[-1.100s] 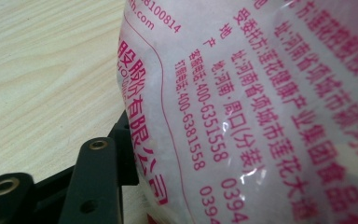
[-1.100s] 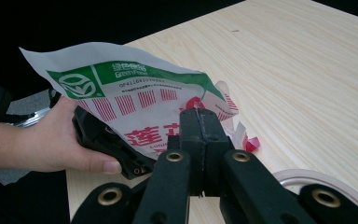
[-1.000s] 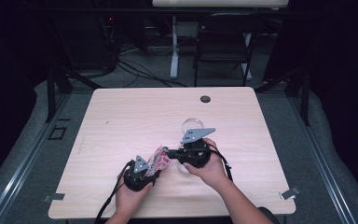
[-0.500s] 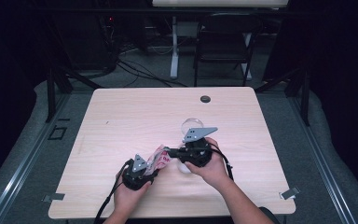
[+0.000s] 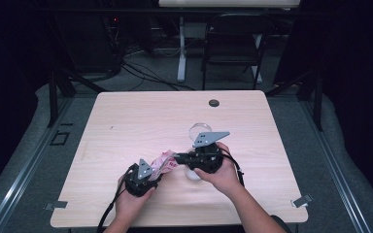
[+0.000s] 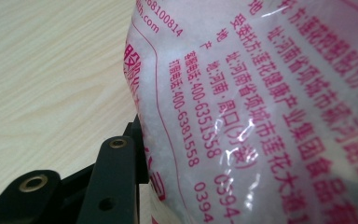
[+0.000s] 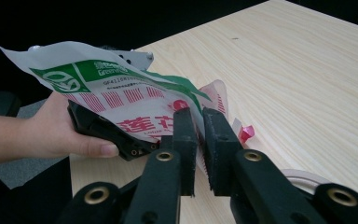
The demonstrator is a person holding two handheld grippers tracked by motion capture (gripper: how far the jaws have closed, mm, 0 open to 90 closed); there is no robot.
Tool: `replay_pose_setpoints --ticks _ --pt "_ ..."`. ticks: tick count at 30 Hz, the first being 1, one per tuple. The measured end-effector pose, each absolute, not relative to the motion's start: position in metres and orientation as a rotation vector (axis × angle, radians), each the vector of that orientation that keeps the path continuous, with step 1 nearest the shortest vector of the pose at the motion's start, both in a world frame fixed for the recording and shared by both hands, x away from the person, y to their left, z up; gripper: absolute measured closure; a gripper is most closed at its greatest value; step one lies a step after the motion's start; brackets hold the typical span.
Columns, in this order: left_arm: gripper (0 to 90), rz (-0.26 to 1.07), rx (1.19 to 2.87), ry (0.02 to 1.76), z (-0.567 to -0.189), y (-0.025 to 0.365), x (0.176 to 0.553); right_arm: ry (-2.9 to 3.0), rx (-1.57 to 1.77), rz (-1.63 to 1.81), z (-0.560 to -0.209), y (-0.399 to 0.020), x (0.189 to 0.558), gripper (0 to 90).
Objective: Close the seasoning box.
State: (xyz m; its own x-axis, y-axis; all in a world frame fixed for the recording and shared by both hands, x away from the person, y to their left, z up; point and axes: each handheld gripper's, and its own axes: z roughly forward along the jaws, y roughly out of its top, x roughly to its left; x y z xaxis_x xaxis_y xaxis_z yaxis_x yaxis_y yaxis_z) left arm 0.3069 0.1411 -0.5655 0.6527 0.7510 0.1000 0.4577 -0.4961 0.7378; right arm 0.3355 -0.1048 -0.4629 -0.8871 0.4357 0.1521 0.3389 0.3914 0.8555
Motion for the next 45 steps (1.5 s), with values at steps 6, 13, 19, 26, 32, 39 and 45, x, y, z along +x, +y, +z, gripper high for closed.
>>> replay_pose_setpoints --ticks 6,13,19,26,32,39,45 --pt "60.5 0.612 2.203 0.916 -0.562 0.142 0.306 2.520 0.686 1.526 -0.460 -0.107 0.333 72.9" --pt "60.6 0.696 2.244 0.887 -0.560 0.141 0.304 2.507 0.595 1.470 -0.458 -0.107 0.331 63.2" --pt "60.7 0.747 2.265 0.868 -0.558 0.142 0.303 2.499 0.508 1.440 -0.457 -0.104 0.327 59.7" --pt "60.7 0.741 2.276 0.862 -0.558 0.142 0.304 2.497 0.447 1.428 -0.456 -0.102 0.324 57.4" --pt "60.7 0.728 2.287 0.848 -0.558 0.141 0.303 2.493 0.399 1.410 -0.453 -0.100 0.320 56.5" --pt "60.8 0.731 2.300 0.841 -0.557 0.140 0.303 2.498 0.371 1.403 -0.452 -0.097 0.319 55.7" --pt "60.8 0.738 2.305 0.823 -0.557 0.137 0.302 2.509 0.343 1.384 -0.453 -0.094 0.317 55.5"
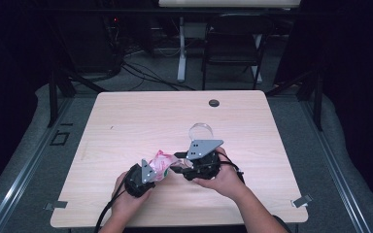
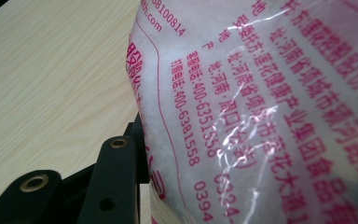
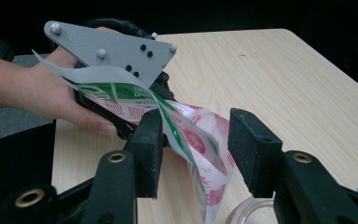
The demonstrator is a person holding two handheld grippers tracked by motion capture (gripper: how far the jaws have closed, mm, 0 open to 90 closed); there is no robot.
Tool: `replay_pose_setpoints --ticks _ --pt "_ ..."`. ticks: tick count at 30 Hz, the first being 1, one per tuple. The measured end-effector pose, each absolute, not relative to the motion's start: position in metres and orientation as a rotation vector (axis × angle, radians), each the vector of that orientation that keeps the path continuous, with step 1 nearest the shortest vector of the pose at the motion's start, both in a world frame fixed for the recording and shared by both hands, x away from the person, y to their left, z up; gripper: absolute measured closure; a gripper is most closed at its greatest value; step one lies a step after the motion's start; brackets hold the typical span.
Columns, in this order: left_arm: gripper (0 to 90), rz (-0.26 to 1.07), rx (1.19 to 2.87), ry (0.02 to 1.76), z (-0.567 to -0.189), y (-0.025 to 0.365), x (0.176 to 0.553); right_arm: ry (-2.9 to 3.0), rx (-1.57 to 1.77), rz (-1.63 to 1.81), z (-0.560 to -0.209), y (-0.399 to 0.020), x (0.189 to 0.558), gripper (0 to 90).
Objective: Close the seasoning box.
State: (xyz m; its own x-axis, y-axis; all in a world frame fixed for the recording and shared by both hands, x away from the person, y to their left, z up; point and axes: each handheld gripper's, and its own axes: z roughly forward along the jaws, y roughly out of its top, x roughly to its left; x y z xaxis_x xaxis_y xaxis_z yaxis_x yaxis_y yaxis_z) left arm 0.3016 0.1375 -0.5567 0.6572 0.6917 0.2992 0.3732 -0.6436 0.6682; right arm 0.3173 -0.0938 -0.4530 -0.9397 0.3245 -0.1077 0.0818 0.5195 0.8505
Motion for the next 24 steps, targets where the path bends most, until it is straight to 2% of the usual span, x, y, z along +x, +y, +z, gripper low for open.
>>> replay_pose_setpoints --ticks 11,24 --pt "60.8 0.763 2.311 0.798 -0.555 0.136 0.300 2.531 0.298 1.361 -0.455 -0.088 0.314 56.7" --pt "60.8 0.762 2.301 0.784 -0.554 0.134 0.298 2.586 0.299 1.319 -0.463 -0.080 0.314 66.9"
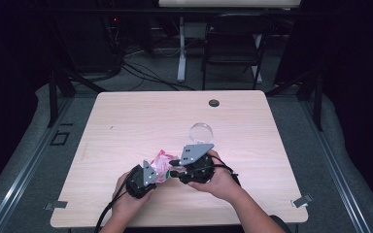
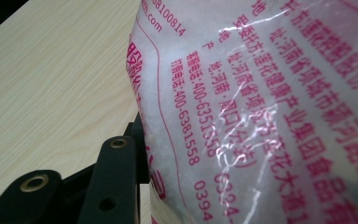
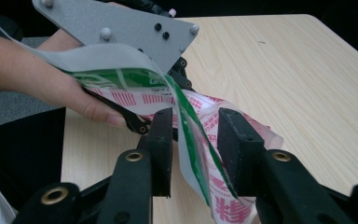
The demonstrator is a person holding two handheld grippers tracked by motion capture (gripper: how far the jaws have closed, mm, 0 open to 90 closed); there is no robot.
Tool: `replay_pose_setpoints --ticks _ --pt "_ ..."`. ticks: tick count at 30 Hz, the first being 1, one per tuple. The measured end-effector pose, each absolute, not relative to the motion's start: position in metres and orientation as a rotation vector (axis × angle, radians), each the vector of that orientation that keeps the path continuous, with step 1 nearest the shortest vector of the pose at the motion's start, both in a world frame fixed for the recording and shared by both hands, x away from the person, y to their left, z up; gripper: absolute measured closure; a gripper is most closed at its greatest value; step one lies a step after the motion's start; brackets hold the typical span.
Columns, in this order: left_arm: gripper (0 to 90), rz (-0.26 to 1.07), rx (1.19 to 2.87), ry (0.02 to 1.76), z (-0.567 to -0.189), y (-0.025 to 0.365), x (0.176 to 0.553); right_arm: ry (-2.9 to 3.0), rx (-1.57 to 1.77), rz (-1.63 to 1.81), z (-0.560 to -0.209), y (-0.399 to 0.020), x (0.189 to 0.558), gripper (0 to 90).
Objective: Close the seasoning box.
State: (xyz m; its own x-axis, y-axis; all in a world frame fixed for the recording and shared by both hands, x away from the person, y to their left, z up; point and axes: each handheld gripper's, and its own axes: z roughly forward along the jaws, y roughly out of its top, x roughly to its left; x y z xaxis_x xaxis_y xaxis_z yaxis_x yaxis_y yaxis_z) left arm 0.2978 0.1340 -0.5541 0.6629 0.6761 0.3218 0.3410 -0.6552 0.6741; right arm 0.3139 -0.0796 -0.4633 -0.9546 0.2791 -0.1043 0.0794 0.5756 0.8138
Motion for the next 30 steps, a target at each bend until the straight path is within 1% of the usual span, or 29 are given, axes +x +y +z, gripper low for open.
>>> replay_pose_setpoints --ticks 7,12,14,15,18,30 --pt "60.8 0.764 2.306 0.779 -0.5541 0.1341 0.2977 2.607 0.311 1.318 -0.4669 -0.0767 0.3141 71.3" --pt "60.9 0.768 2.307 0.778 -0.5543 0.1341 0.2976 2.621 0.330 1.322 -0.4685 -0.0755 0.3140 79.6" --pt "60.8 0.769 2.306 0.777 -0.5543 0.1341 0.2975 2.629 0.325 1.311 -0.4681 -0.0759 0.3145 80.9" --pt "60.8 0.770 2.307 0.776 -0.5544 0.1340 0.2975 2.638 0.344 1.317 -0.4683 -0.0767 0.3151 86.0" --pt "60.8 0.764 2.310 0.778 -0.5547 0.1336 0.2974 2.644 0.366 1.326 -0.4693 -0.0767 0.3156 89.9" --pt "60.9 0.794 2.293 0.771 -0.5536 0.1346 0.2971 2.666 0.490 1.379 -0.4699 -0.0786 0.3178 90.0"
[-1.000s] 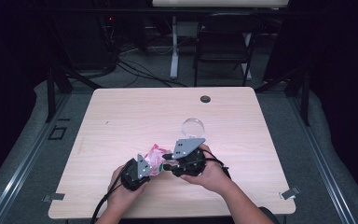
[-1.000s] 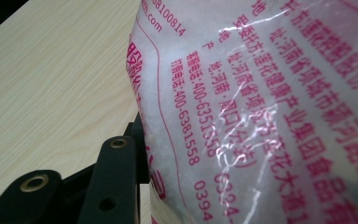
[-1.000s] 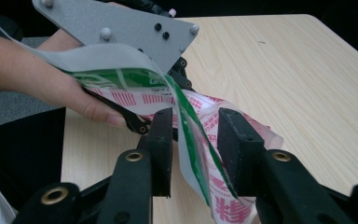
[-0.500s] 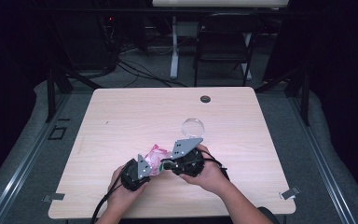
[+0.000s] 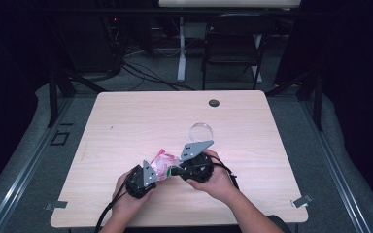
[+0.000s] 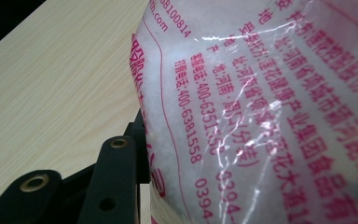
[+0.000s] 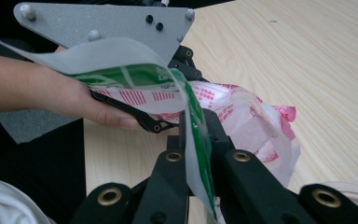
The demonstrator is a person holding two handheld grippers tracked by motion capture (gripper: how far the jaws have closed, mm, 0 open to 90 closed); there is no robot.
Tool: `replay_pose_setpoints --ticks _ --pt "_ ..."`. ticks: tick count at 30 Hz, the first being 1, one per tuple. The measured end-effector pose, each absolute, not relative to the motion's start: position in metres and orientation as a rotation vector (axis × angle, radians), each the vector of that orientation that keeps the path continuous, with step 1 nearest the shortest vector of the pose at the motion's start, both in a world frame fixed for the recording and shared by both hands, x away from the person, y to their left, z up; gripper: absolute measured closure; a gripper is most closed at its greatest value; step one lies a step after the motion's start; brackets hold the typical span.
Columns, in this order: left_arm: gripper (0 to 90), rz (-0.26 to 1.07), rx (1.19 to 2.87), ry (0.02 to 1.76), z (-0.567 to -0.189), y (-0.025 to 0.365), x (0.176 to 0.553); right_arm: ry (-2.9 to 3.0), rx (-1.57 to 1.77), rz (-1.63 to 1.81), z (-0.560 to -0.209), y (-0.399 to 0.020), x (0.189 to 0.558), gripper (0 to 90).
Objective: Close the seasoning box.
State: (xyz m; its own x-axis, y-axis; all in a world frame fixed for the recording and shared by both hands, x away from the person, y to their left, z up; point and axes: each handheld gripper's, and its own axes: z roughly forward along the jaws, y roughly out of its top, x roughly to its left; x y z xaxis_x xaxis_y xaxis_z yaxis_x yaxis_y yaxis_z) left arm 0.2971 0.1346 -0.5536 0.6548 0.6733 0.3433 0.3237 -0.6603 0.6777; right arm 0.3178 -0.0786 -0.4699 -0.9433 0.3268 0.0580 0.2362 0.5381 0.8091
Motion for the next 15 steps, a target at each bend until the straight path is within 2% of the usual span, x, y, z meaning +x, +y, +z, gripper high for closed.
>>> replay_pose_setpoints --ticks 15 --pt "61.1 0.844 2.271 0.745 -0.5495 0.1338 0.2943 2.694 0.599 1.464 -0.4700 -0.0877 0.3250 90.0"
